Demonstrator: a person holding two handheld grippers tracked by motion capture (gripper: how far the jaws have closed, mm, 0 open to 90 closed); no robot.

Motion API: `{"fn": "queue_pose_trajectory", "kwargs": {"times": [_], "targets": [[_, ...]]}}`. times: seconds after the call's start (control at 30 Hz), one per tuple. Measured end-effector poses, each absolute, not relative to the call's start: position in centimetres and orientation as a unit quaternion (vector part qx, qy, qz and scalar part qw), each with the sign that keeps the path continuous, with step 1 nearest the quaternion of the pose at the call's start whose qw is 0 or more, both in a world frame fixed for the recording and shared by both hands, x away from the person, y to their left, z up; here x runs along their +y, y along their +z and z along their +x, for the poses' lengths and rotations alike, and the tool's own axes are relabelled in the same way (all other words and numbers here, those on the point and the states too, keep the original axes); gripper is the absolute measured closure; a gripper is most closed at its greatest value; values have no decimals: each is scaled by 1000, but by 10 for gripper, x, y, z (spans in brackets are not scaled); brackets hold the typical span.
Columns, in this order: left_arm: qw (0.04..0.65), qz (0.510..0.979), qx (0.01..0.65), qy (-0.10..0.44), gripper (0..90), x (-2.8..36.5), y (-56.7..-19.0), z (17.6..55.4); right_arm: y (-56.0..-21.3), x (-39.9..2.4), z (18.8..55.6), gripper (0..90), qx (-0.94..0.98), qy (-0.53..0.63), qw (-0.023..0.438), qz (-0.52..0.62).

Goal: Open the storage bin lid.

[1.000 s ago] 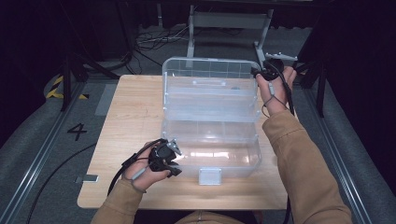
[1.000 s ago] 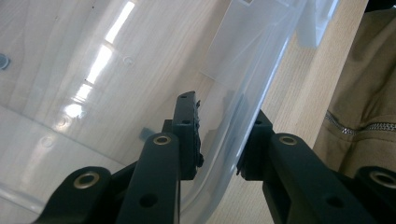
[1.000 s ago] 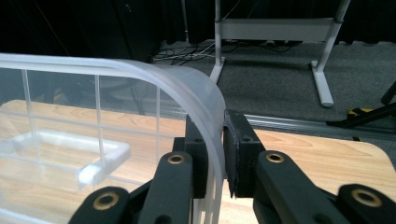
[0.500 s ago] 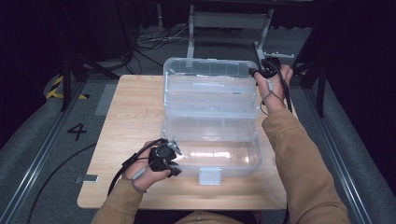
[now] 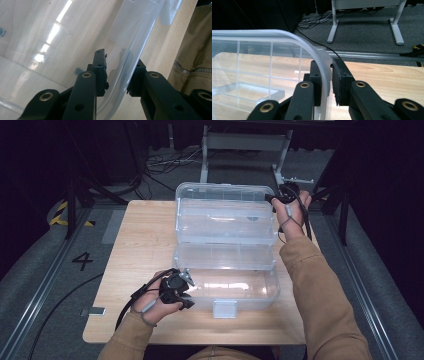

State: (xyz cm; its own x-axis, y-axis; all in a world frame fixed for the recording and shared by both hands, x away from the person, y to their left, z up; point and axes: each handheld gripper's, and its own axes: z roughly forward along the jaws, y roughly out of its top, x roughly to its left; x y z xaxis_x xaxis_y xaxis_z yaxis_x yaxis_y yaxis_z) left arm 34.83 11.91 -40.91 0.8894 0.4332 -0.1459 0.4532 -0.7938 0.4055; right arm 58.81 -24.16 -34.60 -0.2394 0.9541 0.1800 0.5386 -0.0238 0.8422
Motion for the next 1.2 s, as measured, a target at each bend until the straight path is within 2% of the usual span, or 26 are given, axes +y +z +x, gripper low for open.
{"fn": "queue_pose_trajectory", "kwargs": {"times": [1.2], "targets": [[216,946,240,-25,731,118,-409,348,-377,-246,605,787,662,441,221,565]]}}
